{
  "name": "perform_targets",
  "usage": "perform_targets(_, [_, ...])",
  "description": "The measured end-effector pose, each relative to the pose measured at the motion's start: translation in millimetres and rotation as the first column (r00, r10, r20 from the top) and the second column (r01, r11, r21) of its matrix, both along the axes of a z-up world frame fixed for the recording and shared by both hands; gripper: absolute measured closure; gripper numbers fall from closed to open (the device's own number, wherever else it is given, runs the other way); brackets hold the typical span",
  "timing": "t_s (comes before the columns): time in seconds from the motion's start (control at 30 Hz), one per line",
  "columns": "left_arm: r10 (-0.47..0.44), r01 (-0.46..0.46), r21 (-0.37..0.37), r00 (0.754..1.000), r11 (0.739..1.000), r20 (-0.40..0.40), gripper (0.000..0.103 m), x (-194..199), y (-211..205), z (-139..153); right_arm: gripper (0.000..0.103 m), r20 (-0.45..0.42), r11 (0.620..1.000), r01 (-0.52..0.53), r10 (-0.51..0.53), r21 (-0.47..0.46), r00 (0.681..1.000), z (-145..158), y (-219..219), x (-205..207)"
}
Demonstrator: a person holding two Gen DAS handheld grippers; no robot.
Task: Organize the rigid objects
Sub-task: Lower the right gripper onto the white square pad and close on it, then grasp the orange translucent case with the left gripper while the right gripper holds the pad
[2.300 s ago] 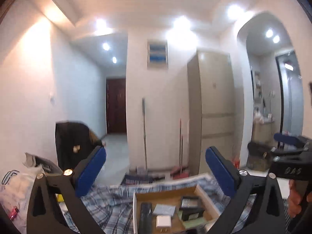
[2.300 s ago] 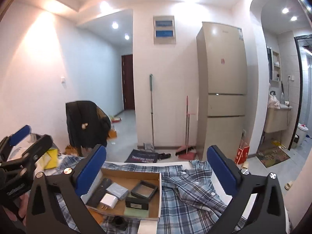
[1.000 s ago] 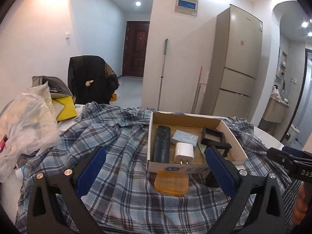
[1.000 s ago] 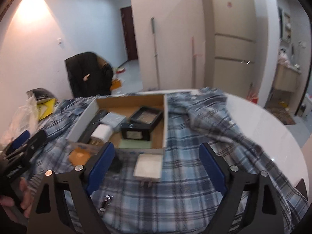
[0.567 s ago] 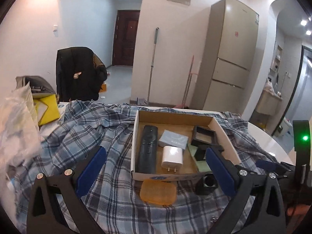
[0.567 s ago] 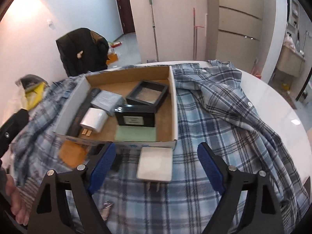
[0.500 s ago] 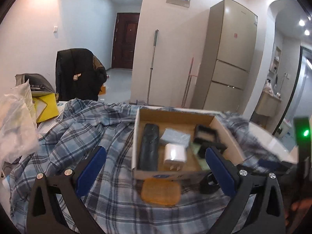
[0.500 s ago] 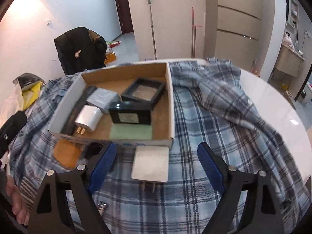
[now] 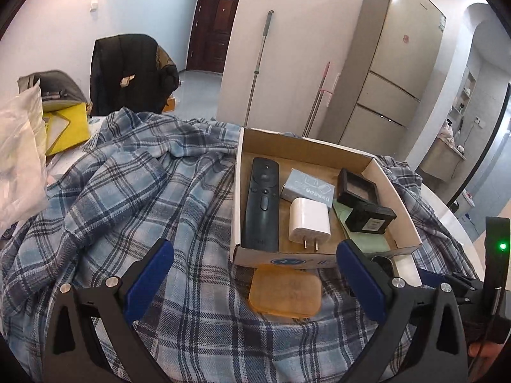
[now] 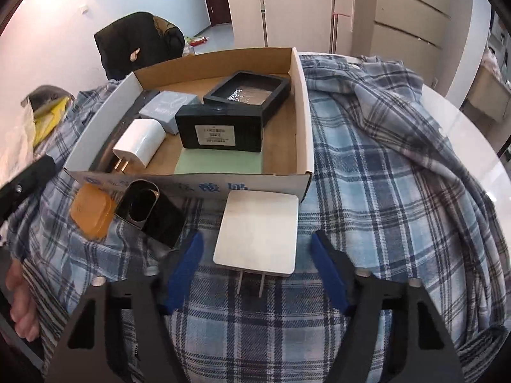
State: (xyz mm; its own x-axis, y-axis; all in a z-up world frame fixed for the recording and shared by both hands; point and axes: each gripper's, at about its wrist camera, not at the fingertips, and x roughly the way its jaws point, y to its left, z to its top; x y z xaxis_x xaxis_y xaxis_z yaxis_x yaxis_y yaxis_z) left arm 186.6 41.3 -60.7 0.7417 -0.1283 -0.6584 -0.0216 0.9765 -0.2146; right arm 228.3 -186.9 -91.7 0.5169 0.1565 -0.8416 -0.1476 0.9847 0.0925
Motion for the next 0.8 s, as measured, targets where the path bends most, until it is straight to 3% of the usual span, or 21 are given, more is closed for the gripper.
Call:
perform_targets(0.03, [-0.004,0.004,0.006,1.000,1.000,0.007,0.000,-1,-2,1,0.052,0.005,1.000,0.011,-0.011,-0.010,1.000,0,-1,0])
perform_targets(0.1, [-0.011,0.010,0.016,1.000,1.000,0.023,0.000,-3,-4,4,0.057,0.008,1.000,0.021,-0.021,0.005,1.000,1,-4,0])
perform_targets(0.27, [0.020,-0.022,0.028,0.997,0.999,0.072,0.000,-11,-1,13,0.058,0.014,0.999,0.020,-0.021,0.034,1.000,7,-10,-2])
perform_targets(0.33, [0.013,-0.015,0.022,0.997,1.000,0.077,0.008,-11,0,13,0.059,0.028,0.999,0.012,-0.014,0.050,1.000,15,-15,-6])
perform_targets(0.5, [-0.005,0.003,0.031,0.998,1.000,0.069,0.010,-11,-3,13,0.059,0.140,0.993,0.010,-0.027,0.116,0.990,53,-29,-20])
perform_targets(0.53, [-0.015,0.014,0.024,0.998,1.000,0.068,0.016,-11,-4,13,0.058,0.171,0.991,0.013,-0.036,0.131,0.985,60,-33,-24])
perform_targets(0.63, [-0.080,0.081,-0.033,0.997,0.996,0.009,0.035,-6,-4,8,0.058,0.238,0.992,0.038,-0.066,0.120,0.969,73,-38,-31])
perform_targets(0.73, [-0.134,0.123,-0.141,0.988,0.982,-0.074,0.035,0,-2,-1,0.058,0.247,0.993,0.040,-0.066,0.109,0.967,76,-40,-31])
perform_targets(0.8, [-0.128,0.114,-0.123,0.986,0.986,-0.105,0.035,2,-5,-4,0.058,0.226,0.991,0.032,-0.060,0.128,0.972,74,-41,-28])
